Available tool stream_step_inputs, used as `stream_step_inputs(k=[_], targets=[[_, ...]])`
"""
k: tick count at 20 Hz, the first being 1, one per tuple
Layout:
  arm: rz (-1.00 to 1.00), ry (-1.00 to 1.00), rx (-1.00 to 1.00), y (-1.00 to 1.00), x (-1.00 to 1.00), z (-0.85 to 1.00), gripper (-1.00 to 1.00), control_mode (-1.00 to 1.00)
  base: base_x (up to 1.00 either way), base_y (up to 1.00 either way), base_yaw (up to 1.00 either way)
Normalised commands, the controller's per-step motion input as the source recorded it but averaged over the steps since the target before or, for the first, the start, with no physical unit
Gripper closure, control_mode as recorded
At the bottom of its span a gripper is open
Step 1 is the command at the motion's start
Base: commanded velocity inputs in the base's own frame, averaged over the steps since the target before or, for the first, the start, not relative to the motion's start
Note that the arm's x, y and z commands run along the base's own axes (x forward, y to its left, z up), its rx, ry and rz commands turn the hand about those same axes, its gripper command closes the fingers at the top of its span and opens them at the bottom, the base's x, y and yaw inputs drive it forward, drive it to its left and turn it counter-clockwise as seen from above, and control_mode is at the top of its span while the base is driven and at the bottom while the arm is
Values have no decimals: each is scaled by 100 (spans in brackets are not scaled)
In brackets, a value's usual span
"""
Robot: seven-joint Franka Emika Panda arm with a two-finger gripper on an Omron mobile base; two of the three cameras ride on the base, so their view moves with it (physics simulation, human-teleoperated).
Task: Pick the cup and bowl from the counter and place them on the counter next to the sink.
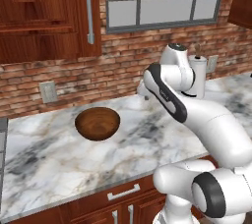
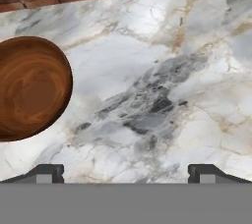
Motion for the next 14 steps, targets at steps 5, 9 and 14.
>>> stream_step_inputs(k=[5,9,14], targets=[[-24,0,19,0,0,-4,-100,-100,0,0,0],[-18,6,1,16,0,0,-100,-100,0,0,0],[-18,6,0,38,0,-21,-100,-100,0,0,0]])
